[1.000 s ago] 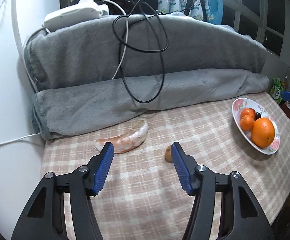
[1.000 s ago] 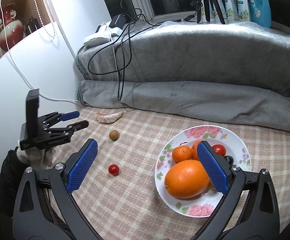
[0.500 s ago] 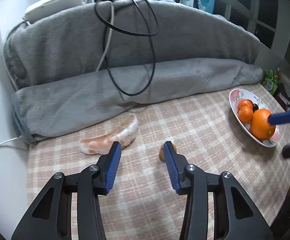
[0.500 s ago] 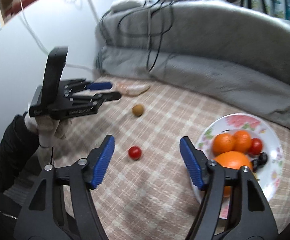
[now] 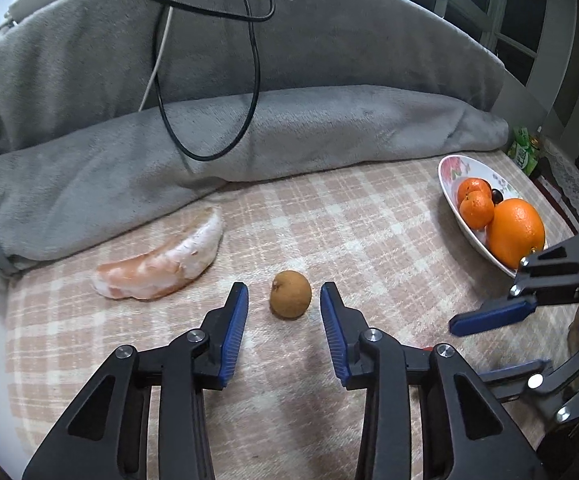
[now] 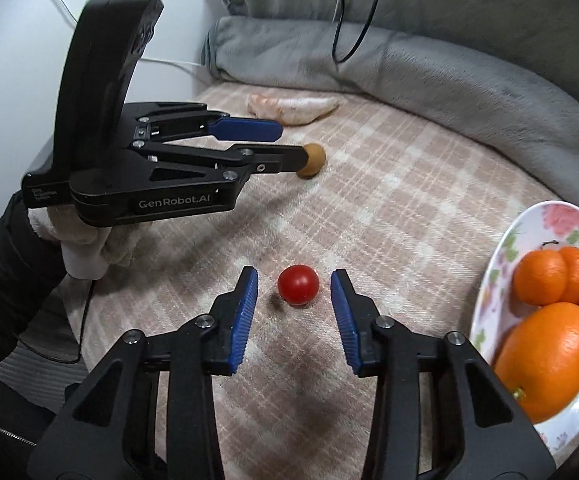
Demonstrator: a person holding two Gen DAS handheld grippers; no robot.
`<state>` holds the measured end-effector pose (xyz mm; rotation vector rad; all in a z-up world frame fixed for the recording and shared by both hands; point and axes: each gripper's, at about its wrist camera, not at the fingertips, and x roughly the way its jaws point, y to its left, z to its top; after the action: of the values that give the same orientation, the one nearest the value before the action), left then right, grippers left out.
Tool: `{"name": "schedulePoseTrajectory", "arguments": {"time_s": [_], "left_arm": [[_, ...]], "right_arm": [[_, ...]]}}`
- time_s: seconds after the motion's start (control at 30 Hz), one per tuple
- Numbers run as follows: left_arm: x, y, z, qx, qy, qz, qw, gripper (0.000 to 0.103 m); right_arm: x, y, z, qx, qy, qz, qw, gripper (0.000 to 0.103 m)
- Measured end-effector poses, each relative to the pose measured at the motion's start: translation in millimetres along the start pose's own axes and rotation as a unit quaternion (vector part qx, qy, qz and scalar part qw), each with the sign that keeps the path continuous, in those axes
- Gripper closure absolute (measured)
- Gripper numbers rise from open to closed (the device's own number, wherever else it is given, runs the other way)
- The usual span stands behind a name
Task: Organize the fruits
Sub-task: 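Move the left tool to another brown fruit while the right tool approaches a red cherry tomato, then grasp the brown fruit with the left tool while the right tool grasps the cherry tomato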
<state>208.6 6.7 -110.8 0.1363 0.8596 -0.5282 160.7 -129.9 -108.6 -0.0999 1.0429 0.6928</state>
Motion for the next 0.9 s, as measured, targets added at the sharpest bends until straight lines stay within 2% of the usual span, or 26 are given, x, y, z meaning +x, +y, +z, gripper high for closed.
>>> {"name": "schedulePoseTrajectory", "arguments": {"time_s": [0.2, 0.57, 0.63, 0.7, 0.9], "left_arm": [[8, -1, 0, -0.001, 0.004, -0.003, 1.0000, 0.068], [16, -5, 0, 0.006, 0.010, -0.005, 0.9999, 0.077], [20, -7, 2, 0.006, 0.011, -0.003, 0.9999, 0.081], [20, -6, 2, 0.003, 0.018, -0.003, 0.9998, 0.081], [18, -6, 2, 0.002, 0.015, 0.000, 0.9999, 0.081]], "right_arm": [[5, -2, 1, 0.002, 0.004, 0.000, 1.000, 0.067], [11, 4, 0, -0.013, 0.014, -0.007, 1.000, 0.073], [12, 4, 0, -0.016, 0.015, -0.010, 1.000, 0.074], [12, 4, 0, -0.017, 0.016, -0.012, 1.000, 0.077], [13, 3, 1, -0.017, 0.017, -0.013, 1.000, 0.078]]}}
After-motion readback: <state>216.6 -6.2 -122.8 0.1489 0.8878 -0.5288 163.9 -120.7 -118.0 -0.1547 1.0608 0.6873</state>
